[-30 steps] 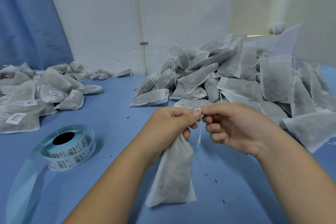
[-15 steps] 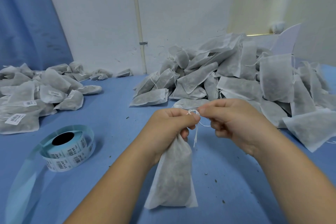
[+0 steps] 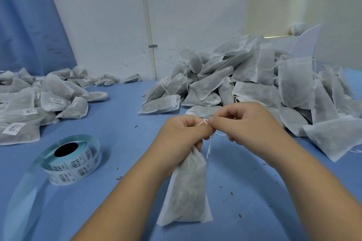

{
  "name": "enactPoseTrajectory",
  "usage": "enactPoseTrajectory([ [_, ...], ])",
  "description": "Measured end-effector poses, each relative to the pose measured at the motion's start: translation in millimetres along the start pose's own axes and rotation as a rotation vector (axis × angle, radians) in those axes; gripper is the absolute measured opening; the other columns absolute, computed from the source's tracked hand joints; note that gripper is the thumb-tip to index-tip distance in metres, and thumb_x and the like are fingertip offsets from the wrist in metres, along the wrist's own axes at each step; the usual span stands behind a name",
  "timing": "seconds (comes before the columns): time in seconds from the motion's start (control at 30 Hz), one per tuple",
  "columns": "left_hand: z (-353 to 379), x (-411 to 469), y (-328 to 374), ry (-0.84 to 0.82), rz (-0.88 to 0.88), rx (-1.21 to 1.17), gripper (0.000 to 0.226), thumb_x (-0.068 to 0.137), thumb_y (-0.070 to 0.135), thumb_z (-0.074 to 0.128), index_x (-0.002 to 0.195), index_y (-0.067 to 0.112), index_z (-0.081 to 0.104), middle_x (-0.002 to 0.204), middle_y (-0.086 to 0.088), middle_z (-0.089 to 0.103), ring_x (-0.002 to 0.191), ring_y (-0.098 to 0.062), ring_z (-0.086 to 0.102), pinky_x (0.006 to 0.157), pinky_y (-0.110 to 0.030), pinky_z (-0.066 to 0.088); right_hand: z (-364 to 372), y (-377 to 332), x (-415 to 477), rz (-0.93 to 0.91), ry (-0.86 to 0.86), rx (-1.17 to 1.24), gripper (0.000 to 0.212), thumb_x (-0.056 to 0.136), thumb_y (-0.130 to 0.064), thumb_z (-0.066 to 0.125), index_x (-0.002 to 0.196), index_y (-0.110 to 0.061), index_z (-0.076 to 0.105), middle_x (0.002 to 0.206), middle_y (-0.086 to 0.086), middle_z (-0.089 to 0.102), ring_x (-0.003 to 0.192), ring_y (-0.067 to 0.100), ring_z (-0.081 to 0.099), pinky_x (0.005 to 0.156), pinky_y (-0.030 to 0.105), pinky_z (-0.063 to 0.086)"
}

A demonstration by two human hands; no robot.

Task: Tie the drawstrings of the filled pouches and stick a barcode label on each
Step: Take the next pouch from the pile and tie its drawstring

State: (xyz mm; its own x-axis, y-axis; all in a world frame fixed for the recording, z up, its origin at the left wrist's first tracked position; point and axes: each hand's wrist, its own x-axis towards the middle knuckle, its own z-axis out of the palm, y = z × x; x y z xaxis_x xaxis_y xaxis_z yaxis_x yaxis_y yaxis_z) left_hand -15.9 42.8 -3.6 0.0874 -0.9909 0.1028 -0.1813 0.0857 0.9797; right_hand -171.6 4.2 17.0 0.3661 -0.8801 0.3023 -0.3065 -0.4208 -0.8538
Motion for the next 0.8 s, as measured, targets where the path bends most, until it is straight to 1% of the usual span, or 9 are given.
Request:
enactPoseTrajectory([
  [0.03,0.3,-0.5,0.4,0.003,0.007,0.019,0.020,0.070,0.035,0.072,0.068,0.015,0.070,0.066,-0.004,0.059,0.054,-0.012,0.048,0.066,-0.033,0.042,-0.4,0.2,0.4,0.002,-0.007,0.001,0.014,0.078,-0.027,0.072,0.065,-0.023,0.073,0.056,0.000,0.057,0.050,0.008,0.044,0.043,0.016,0.035],
  [0.17,1.5,-1.2,-0.1,0.004,0.023,0.101,0.017,0.071,0.039,0.072,0.062,0.025,0.069,0.063,-0.001,0.059,0.057,-0.012,0.048,0.062,-0.029,0.039,-4.0,2.6,2.2,0.063,-0.052,0.019,0.016,0.077,-0.026,0.073,0.062,-0.020,0.072,0.050,-0.012,0.057,0.045,0.002,0.046,0.042,0.012,0.035],
  [0.27,2.3,-0.5,-2.0,0.003,0.041,0.138,0.021,0.080,0.032,0.076,0.061,0.027,0.068,0.057,0.004,0.055,0.052,-0.008,0.048,0.052,-0.018,0.038,-5.8,5.4,3.9,0.088,-0.066,0.002,0.014,0.076,-0.025,0.073,0.064,-0.017,0.072,0.055,-0.010,0.061,0.047,0.002,0.048,0.043,0.013,0.036],
  [0.33,3.0,-0.7,-2.4,0.003,0.049,0.153,0.023,0.082,0.031,0.075,0.060,0.026,0.068,0.055,0.004,0.053,0.050,-0.007,0.047,0.048,-0.014,0.036,-6.4,6.8,4.5,0.091,-0.056,-0.022,0.014,0.075,-0.024,0.072,0.065,-0.016,0.071,0.055,-0.010,0.061,0.046,0.001,0.048,0.042,0.013,0.036],
  [0.43,2.4,-0.6,-2.5,-0.007,0.042,0.147,0.021,0.084,0.033,0.073,0.065,0.026,0.070,0.061,0.003,0.058,0.053,-0.008,0.048,0.054,-0.019,0.039,-7.0,8.2,5.5,0.098,-0.037,-0.032,0.013,0.076,-0.023,0.070,0.065,-0.016,0.071,0.055,-0.011,0.061,0.045,-0.001,0.049,0.043,0.014,0.037],
  [0.5,0.3,0.0,-2.3,-0.018,0.017,0.113,0.019,0.086,0.033,0.072,0.069,0.024,0.071,0.067,0.005,0.063,0.055,-0.009,0.050,0.061,-0.025,0.040,-8.2,9.2,6.9,0.104,-0.025,-0.028,0.013,0.078,-0.022,0.068,0.067,-0.015,0.071,0.059,-0.010,0.065,0.048,0.001,0.052,0.049,0.020,0.040],
  [0.57,-2.2,1.0,-2.3,-0.031,-0.010,0.065,0.017,0.088,0.031,0.072,0.073,0.022,0.071,0.068,0.007,0.064,0.053,-0.008,0.050,0.064,-0.027,0.041,-9.4,10.4,8.5,0.107,-0.022,-0.011,0.015,0.081,-0.022,0.066,0.069,-0.013,0.070,0.061,-0.009,0.066,0.050,0.004,0.054,0.053,0.026,0.041],
  [0.7,-6.9,3.5,-4.6,-0.053,-0.063,-0.045,0.013,0.086,0.027,0.074,0.080,0.015,0.074,0.067,0.006,0.063,0.051,-0.009,0.048,0.063,-0.028,0.044,-10.1,13.7,10.3,0.114,-0.014,0.012,0.019,0.086,-0.023,0.064,0.072,-0.011,0.067,0.060,-0.008,0.065,0.051,0.006,0.054,0.055,0.028,0.040],
  [0.8,-9.2,5.3,-6.3,-0.062,-0.090,-0.146,0.014,0.089,0.024,0.070,0.085,0.010,0.075,0.070,0.002,0.061,0.048,-0.010,0.045,0.055,-0.024,0.044,-11.7,16.1,11.6,0.119,0.005,0.016,0.021,0.087,-0.025,0.062,0.070,-0.013,0.065,0.061,-0.006,0.065,0.055,0.011,0.053,0.056,0.030,0.040],
])
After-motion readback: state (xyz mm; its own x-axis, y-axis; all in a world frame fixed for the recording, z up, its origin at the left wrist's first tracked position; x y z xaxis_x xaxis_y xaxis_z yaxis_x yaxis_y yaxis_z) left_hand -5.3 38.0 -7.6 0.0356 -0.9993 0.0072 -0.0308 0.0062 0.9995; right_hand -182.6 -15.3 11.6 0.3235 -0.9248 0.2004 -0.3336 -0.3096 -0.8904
